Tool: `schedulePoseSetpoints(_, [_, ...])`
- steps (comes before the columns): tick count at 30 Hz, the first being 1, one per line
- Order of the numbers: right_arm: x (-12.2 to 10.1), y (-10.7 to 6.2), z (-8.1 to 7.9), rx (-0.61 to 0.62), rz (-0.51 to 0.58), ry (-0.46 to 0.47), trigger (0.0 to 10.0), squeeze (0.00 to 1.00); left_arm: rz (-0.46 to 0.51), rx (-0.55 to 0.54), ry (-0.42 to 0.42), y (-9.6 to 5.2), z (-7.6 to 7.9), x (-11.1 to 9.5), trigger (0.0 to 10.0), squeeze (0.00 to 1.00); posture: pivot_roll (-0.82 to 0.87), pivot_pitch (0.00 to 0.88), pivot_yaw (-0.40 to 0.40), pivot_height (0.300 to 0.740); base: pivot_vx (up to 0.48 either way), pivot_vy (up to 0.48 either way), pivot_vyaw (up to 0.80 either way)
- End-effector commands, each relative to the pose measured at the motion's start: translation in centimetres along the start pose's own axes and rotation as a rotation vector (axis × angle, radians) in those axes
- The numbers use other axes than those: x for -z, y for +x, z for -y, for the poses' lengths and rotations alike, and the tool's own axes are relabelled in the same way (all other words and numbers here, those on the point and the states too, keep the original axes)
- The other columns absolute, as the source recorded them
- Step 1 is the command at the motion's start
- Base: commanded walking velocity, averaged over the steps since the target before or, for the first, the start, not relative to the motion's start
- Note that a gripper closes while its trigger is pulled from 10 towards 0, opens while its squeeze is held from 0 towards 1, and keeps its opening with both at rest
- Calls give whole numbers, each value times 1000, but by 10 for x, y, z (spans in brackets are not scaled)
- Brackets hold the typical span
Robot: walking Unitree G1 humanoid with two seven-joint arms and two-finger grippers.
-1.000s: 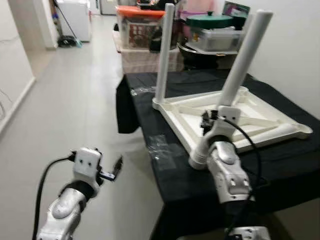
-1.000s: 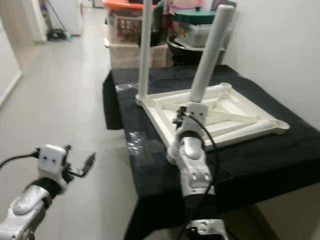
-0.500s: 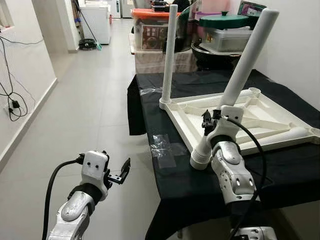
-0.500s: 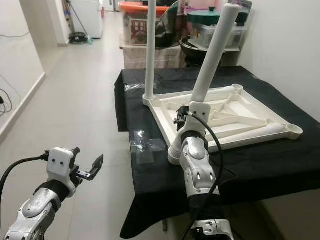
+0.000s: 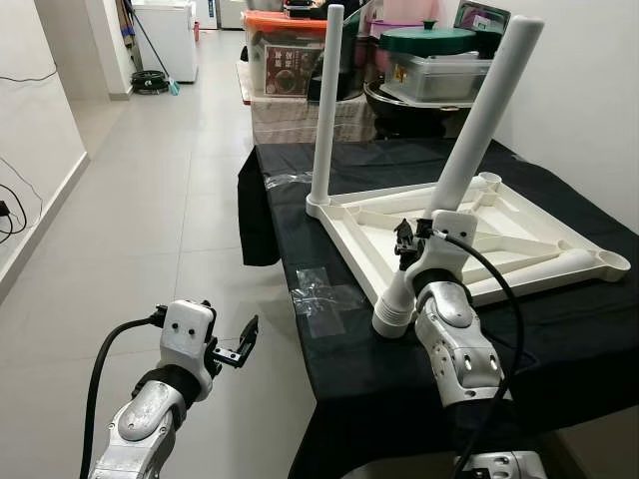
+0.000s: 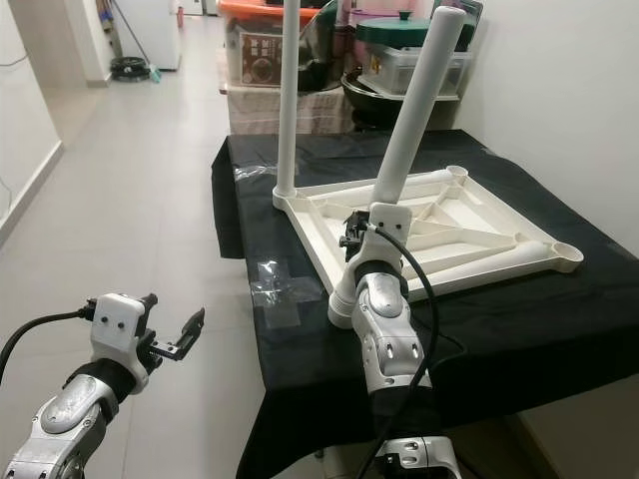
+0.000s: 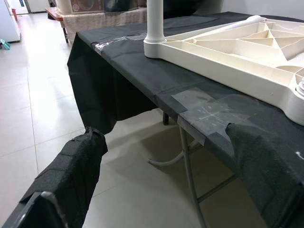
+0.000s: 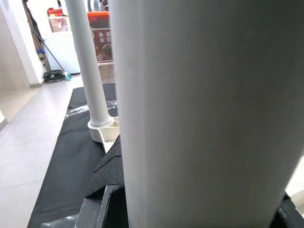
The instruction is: Building children table
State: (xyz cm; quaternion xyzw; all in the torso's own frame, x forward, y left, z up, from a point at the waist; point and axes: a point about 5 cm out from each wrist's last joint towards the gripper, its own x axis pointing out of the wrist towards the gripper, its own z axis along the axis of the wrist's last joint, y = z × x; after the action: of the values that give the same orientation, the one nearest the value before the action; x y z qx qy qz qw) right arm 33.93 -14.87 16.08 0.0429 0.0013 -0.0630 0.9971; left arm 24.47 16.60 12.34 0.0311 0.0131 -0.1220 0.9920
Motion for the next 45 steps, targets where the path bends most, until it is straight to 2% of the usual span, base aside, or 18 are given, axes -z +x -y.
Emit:
schedulePoseSetpoints(1, [67,-14,20,84,-303,-36,10000,0,-17,4,4,-1,0,4,10000,0,67,0,-69,740,0,0,0])
schedulePoseSetpoints(6, [68,-14,21,96,-307,-48,10000,0,-19,0,7,-1,-1,4,10000,0,69,0,-69,740,0,0,0])
schedulePoseSetpoints(8, [68,-13,20,105,-304,-79,10000,0,-17,-6,10,-1,-2,4,10000,0,69,0,-69,740,0,0,0])
schedulePoseSetpoints(17, [64,-1,5,125,-272,-165,10000,0,-18,-15,19,0,-3,3,10000,0,74,0,-72,740,0,0,0])
schedulePoseSetpoints(21, [61,7,8,197,-268,-146,10000,0,-19,-23,20,-1,-4,3,10000,0,82,0,-82,740,0,0,0])
schedulePoseSetpoints(30, [60,7,22,310,-263,-119,10000,0,-22,-31,18,-2,-5,4,10000,0,82,0,-83,740,0,0,0])
schedulePoseSetpoints(45, [53,10,11,279,-219,-98,10000,0,-22,-27,17,0,-4,4,10000,0,74,0,-78,740,0,0,0])
